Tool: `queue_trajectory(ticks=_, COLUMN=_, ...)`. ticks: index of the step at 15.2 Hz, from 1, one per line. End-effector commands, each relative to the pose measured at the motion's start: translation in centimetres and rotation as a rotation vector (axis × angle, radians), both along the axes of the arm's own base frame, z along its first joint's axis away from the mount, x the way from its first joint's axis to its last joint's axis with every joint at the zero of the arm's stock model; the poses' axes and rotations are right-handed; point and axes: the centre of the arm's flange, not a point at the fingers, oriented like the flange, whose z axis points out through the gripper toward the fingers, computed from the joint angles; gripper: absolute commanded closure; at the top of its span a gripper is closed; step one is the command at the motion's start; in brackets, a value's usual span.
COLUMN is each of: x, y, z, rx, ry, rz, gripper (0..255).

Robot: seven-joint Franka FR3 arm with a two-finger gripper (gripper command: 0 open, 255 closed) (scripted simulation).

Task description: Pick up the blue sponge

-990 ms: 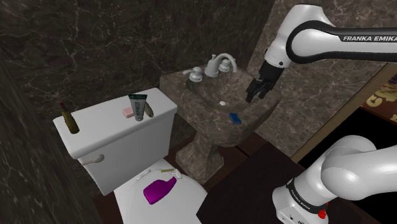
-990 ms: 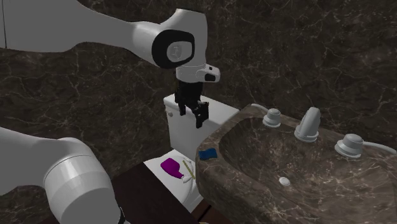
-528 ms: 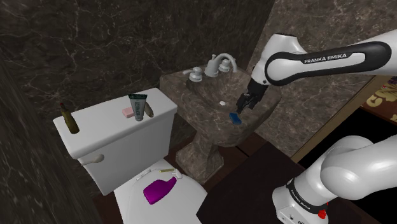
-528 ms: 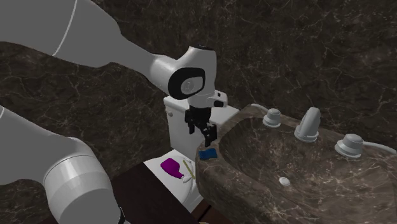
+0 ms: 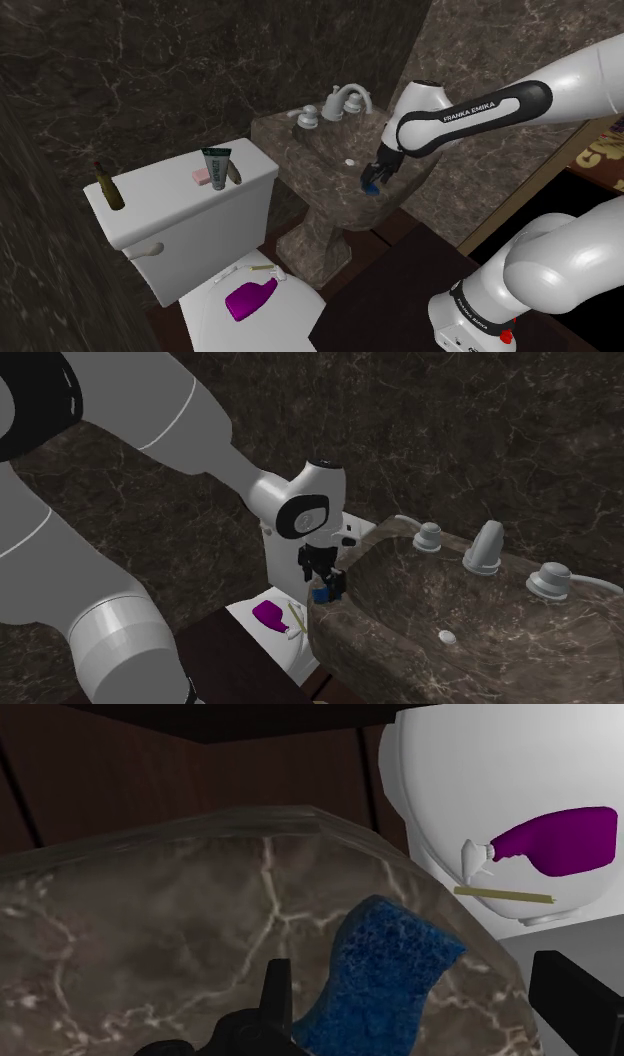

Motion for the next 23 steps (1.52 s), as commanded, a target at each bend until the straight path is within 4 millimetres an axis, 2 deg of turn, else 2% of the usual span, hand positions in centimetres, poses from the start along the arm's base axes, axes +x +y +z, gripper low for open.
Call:
queue_trajectory(ticks=1, x=-0.1, y=0.0, z=-1.1, rx=0.0, ry=-0.001, rz=0.0, gripper=0)
queue_trajectory(ticks=4, x=-0.1, y=0.0, z=-1.9, rx=0.0, ry=-0.001, rz=0.0, gripper=0)
queue_trajectory(ticks=5, x=-0.1, y=0.1, z=-1.9, rx=0.0, ry=-0.001, rz=0.0, gripper=255)
queue_trajectory(ticks=14, x=-0.1, y=0.0, z=-1.9, rx=0.0, ry=-0.001, rz=0.0, gripper=255)
queue_trajectory(ticks=23, x=-0.1, y=0.0, z=2.8, rx=0.0, ry=-0.001, rz=0.0, gripper=255)
